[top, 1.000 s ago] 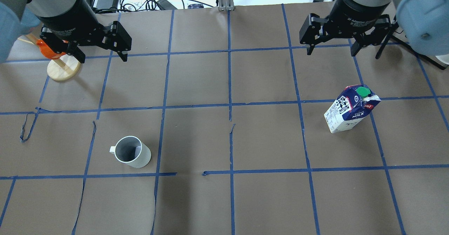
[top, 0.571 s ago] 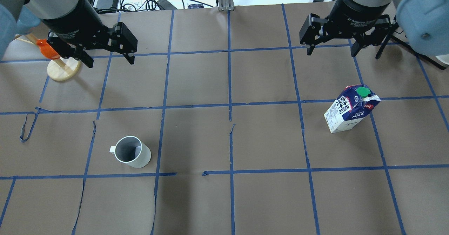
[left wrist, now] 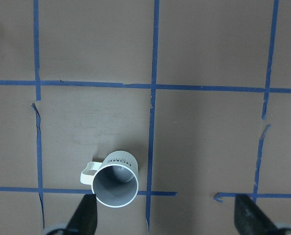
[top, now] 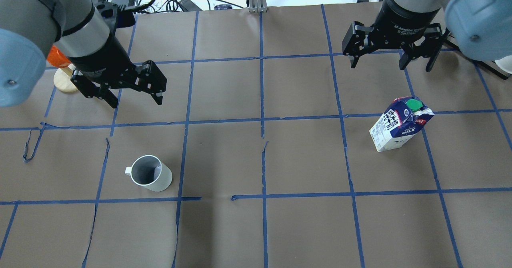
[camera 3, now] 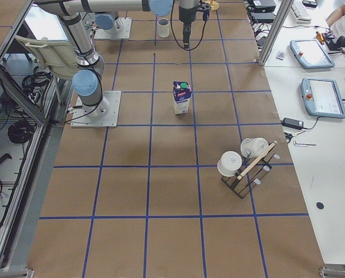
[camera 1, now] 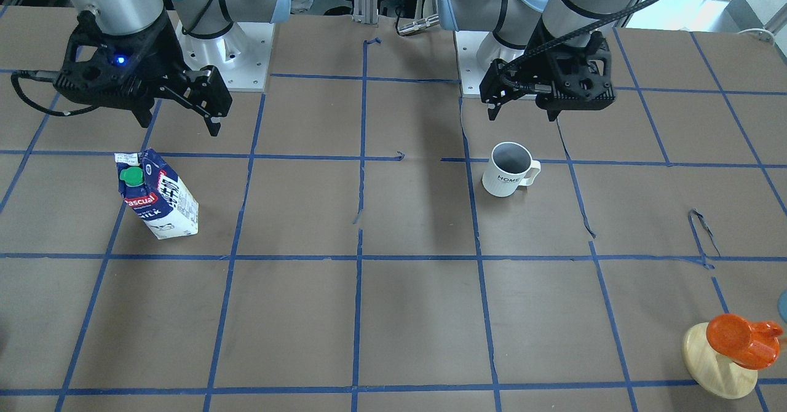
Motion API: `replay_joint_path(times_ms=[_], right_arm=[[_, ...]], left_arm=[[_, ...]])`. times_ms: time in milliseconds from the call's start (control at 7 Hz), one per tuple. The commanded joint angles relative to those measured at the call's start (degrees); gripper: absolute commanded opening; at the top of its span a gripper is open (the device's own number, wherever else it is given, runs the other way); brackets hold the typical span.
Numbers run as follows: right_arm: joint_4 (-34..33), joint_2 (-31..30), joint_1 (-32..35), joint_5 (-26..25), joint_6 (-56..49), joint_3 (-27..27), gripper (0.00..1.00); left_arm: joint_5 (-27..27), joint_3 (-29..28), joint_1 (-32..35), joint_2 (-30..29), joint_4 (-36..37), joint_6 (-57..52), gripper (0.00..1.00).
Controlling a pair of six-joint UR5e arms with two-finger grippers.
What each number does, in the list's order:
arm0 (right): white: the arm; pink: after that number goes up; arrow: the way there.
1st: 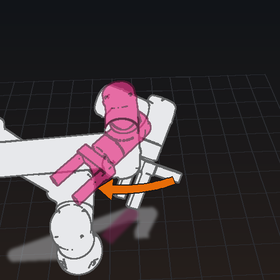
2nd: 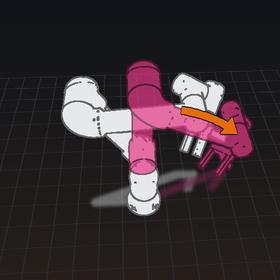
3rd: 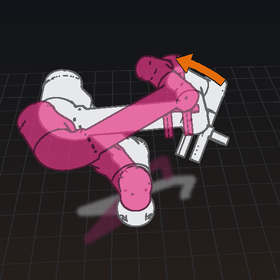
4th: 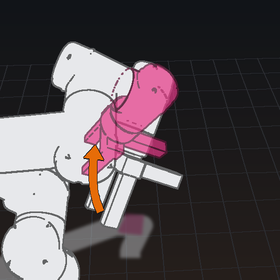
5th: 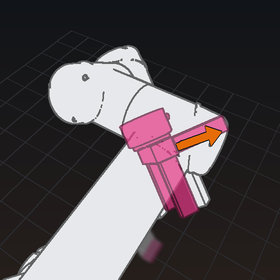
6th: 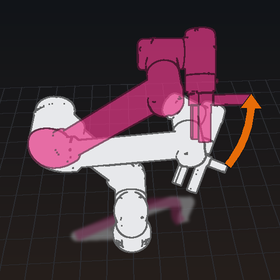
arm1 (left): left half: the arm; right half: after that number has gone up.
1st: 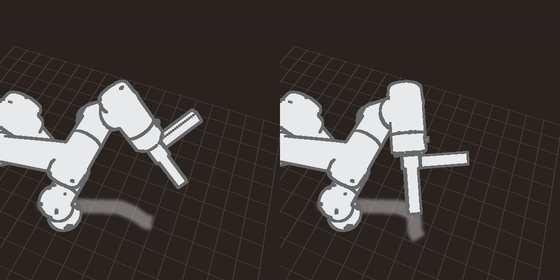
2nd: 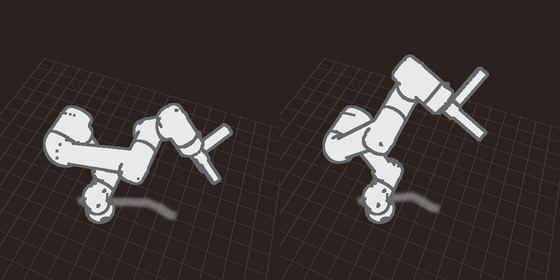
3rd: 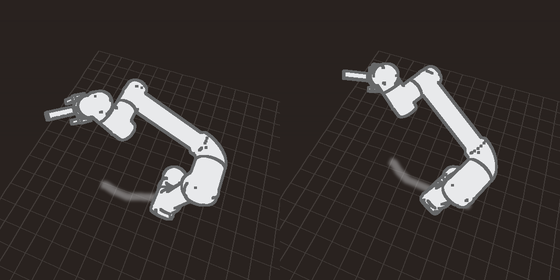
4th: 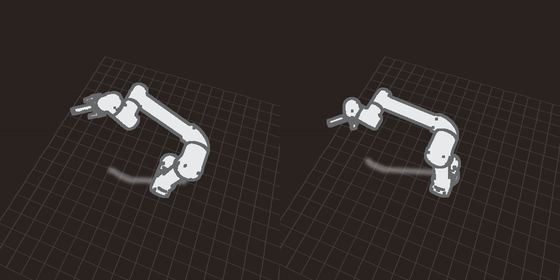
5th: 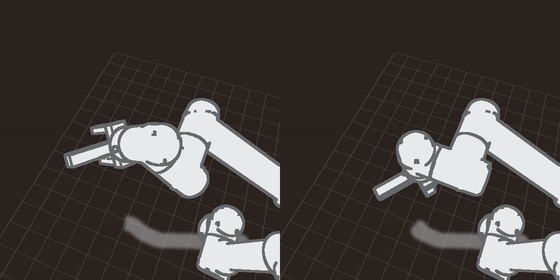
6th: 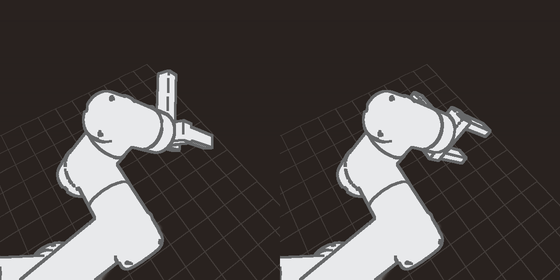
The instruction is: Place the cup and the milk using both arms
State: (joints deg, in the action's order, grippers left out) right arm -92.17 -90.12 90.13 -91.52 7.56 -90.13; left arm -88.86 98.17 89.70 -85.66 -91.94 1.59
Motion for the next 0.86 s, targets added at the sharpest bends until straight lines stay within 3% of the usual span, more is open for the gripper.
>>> replay_joint_path(times_ms=[0,286,571,714], right_arm=[[0.3,0.9,-7.9,-1.0,-7.6,-0.6,1.0],[-1.0,2.8,-13.6,-0.7,-24.4,-3.5,1.0],[-4.3,3.4,-14.0,-0.7,-25.2,-8.1,1.0],[-10.5,3.6,-14.0,-0.8,-25.4,-12.5,1.0]], left_arm=[[-0.4,9.7,0.2,2.0,4.4,-0.4,1.0],[-1.6,16.3,-0.2,-0.2,10.5,-0.4,1.0],[-4.7,26.6,-0.1,-1.3,21.8,-1.5,1.0],[-4.7,27.3,-0.1,-2.5,25.3,-3.3,0.99]])
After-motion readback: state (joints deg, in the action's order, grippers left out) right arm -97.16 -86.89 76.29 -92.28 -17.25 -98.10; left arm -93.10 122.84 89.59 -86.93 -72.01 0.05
